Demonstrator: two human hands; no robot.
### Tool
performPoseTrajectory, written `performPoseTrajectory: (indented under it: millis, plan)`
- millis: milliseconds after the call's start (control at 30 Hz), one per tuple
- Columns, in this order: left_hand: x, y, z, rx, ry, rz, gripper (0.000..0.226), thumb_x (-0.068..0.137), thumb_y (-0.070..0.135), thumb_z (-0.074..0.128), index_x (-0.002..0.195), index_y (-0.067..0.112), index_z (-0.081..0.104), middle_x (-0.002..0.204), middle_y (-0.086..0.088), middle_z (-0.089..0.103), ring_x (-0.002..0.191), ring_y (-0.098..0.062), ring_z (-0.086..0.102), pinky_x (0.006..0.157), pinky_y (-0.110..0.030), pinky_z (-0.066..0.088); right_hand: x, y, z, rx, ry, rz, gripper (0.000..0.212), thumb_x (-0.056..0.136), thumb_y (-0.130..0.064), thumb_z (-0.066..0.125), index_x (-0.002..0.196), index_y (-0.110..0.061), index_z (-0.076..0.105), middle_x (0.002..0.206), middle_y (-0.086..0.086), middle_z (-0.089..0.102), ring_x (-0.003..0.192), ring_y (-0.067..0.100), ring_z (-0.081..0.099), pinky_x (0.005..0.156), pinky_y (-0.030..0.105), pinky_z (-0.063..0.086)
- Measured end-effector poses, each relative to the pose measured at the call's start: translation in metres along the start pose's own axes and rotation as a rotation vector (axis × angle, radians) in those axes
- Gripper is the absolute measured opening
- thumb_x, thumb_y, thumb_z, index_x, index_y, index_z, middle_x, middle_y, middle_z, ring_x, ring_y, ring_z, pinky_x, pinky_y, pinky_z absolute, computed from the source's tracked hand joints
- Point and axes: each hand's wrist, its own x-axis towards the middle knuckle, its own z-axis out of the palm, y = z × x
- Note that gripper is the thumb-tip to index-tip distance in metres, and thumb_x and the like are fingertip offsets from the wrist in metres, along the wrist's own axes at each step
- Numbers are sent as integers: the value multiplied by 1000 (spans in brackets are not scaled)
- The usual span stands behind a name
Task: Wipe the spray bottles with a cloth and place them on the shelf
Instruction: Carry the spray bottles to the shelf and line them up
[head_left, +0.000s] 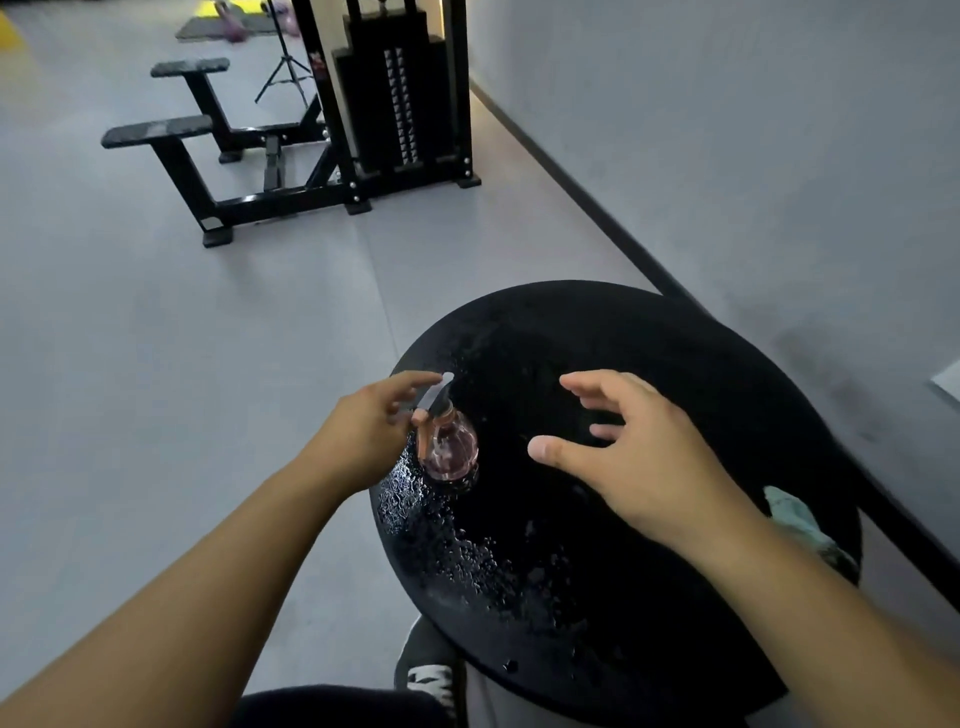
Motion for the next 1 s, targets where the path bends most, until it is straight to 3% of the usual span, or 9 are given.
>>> performPoseTrajectory:
  millis: [67, 200, 300, 400, 500, 633, 767, 1000]
  plan:
    - [2, -3, 5, -29, -25, 4, 53, 104, 21, 62, 122, 71, 59, 125, 6, 74, 112, -20, 72, 96, -44, 58, 1, 0, 3, -4, -10, 5, 69, 75, -55, 84, 136, -47, 54, 129, -25, 51, 111, 3, 59, 80, 16, 45]
    - [2, -3, 12, -76, -59, 21, 42, 95, 32, 78, 129, 53, 63, 127, 12, 66, 119, -16, 66, 106, -39, 52, 1, 3, 5, -11, -21, 6, 69, 75, -55, 85, 136, -48, 54, 130, -25, 51, 111, 3, 59, 81, 17, 46]
    - [1, -2, 17, -80, -79, 26, 49, 93, 25, 80, 131, 48, 58, 126, 8, 64, 115, -14, 64, 98, -32, 51, 1, 6, 3, -27, -18, 7, 68, 74, -55, 85, 135, -48, 54, 130, -25, 51, 110, 2, 59, 80, 15, 45]
    - [2, -4, 23, -110, -57, 14, 63, 96, 18, 78, 144, 47, 50, 124, 7, 62, 112, -14, 65, 94, -26, 49, 0, 8, 0, -36, -9, 14, 68, 74, -55, 84, 135, -48, 54, 128, -26, 51, 109, 1, 59, 81, 16, 46]
    - [3, -6, 32, -151, -2, -30, 67, 97, 19, 76, 149, 47, 45, 110, 13, 63, 105, -15, 67, 80, -20, 52, 1, 10, -2, -41, -3, 17, 68, 74, -57, 84, 135, -49, 54, 129, -26, 51, 109, 1, 59, 82, 19, 48]
    - [2, -5, 48, -222, 87, -57, 58, 99, 19, 73, 146, 45, 50, 102, 22, 62, 101, -11, 67, 75, -18, 51, 0, 12, -3, -48, 1, 18, 69, 74, -57, 84, 135, -49, 53, 129, -26, 51, 109, 1, 59, 81, 18, 47]
    - [5, 0, 58, -244, 186, -61, 46, 100, 16, 68, 138, 41, 59, 107, 12, 68, 106, -11, 66, 80, -22, 47, 0, 12, -4, -43, 0, 18, 68, 74, -56, 84, 135, -49, 53, 129, -26, 50, 109, 0, 58, 82, 18, 47]
    - [5, 11, 56, -251, 206, -39, 43, 101, 16, 67, 135, 42, 65, 111, 12, 74, 104, 2, 67, 75, -3, 43, -2, 14, -12, -40, 11, 23, 68, 76, -55, 83, 136, -48, 53, 128, -26, 49, 111, 2, 58, 84, 20, 48]
